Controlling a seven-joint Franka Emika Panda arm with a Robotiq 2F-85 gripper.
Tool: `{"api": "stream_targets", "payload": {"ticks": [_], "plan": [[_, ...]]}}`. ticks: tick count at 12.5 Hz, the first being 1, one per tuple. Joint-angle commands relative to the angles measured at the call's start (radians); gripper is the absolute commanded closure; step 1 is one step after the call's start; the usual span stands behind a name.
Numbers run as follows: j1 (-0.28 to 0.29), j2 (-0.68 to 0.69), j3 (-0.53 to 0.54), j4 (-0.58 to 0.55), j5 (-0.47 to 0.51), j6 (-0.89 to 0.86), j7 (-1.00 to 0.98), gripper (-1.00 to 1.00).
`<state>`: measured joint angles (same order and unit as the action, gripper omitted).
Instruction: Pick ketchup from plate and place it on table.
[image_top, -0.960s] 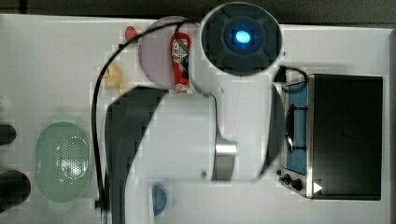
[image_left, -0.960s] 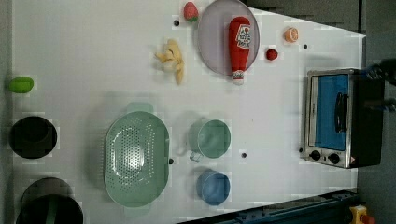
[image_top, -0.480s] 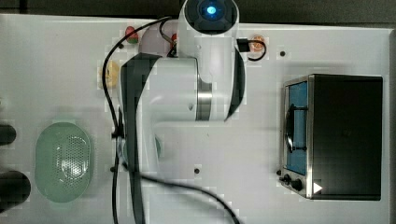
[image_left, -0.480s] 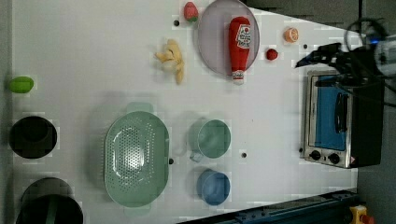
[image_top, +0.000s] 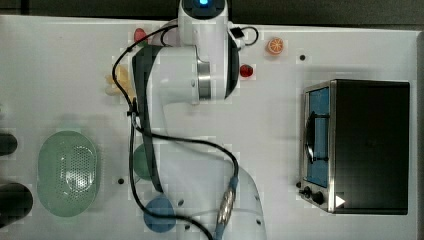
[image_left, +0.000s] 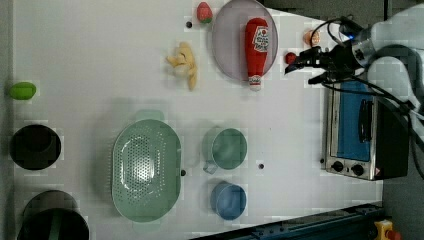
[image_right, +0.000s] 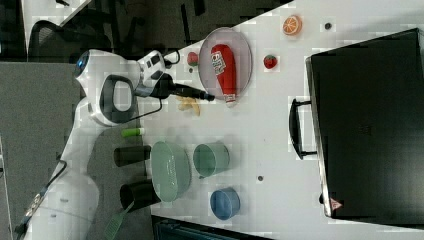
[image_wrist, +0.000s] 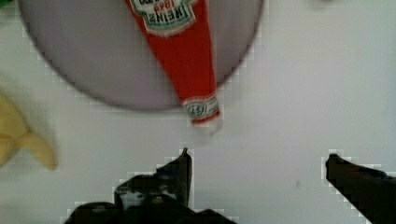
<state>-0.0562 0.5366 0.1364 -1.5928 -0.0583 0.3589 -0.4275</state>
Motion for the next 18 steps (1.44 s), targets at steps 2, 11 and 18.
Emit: {"api": "stream_targets", "payload": {"ticks": [2, 11, 18], "plan": [[0.043, 0.085, 0.003, 0.093, -0.036, 0.120, -0.103, -1.00], [0.058, 0.264, -0.002, 0.107, -0.101, 0.340, -0.103, -1.00], [0.060, 0.334, -0.003, 0.107, -0.108, 0.467, -0.103, -0.69]]}}
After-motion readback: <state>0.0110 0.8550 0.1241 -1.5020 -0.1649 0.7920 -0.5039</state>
